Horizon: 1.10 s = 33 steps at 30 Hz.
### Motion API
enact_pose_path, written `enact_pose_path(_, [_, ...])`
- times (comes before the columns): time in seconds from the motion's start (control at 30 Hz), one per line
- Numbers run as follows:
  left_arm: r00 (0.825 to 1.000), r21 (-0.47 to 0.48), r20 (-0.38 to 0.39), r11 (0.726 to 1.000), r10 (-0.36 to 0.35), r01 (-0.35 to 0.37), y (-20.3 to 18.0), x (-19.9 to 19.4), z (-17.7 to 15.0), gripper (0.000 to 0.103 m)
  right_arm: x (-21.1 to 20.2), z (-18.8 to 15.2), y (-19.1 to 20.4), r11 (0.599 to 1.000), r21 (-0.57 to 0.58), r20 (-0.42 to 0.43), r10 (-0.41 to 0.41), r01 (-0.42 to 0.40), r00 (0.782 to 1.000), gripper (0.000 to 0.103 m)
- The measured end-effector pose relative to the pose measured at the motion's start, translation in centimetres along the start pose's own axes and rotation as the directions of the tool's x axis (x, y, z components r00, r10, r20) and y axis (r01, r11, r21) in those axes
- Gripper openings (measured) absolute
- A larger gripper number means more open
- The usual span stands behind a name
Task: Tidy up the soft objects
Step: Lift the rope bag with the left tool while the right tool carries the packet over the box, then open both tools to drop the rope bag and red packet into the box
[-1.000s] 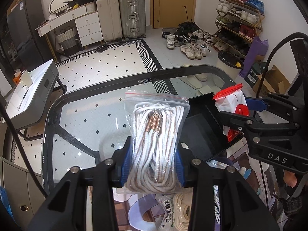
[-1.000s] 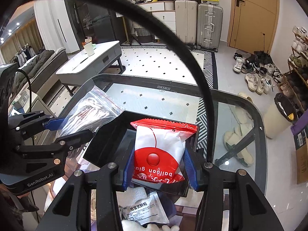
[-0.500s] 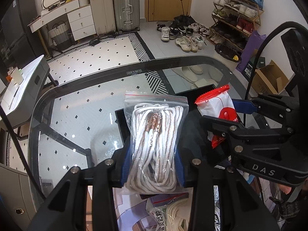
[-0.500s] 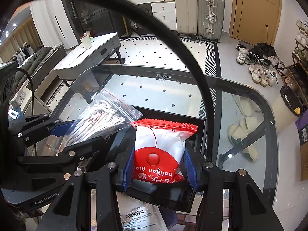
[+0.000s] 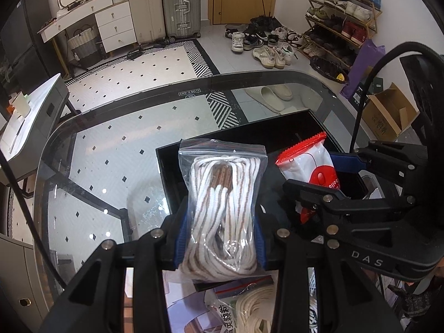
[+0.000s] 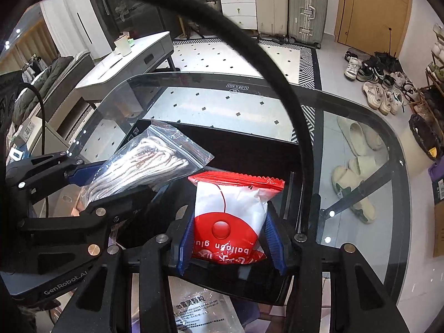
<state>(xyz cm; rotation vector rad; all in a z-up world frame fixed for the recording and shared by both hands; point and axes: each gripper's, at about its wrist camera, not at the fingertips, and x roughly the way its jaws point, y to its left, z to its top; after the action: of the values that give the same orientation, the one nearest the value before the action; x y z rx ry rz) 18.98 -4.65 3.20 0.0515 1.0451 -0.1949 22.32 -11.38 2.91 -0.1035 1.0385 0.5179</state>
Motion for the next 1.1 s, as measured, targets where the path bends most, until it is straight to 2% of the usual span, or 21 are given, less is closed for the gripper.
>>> enact_pose_path(0.83, [1.0,0.063,-0.013,0.998,0.017,-0.016,-1.7,-2.5,-4.2,0.037,-1.5,-3.5,2.0,0.999,-0.027,-0.046,0.016,-0.018,0.999,0.046])
enact_pose_path(1.1, [1.0,0.083,-0.025,0.996,0.018,-0.016,-1.8,-2.5,-4.0,0.038,-1.3,-3.5,1.9,1.0,-0.016,-0.04,0.02,-0.021,0.999,0.047])
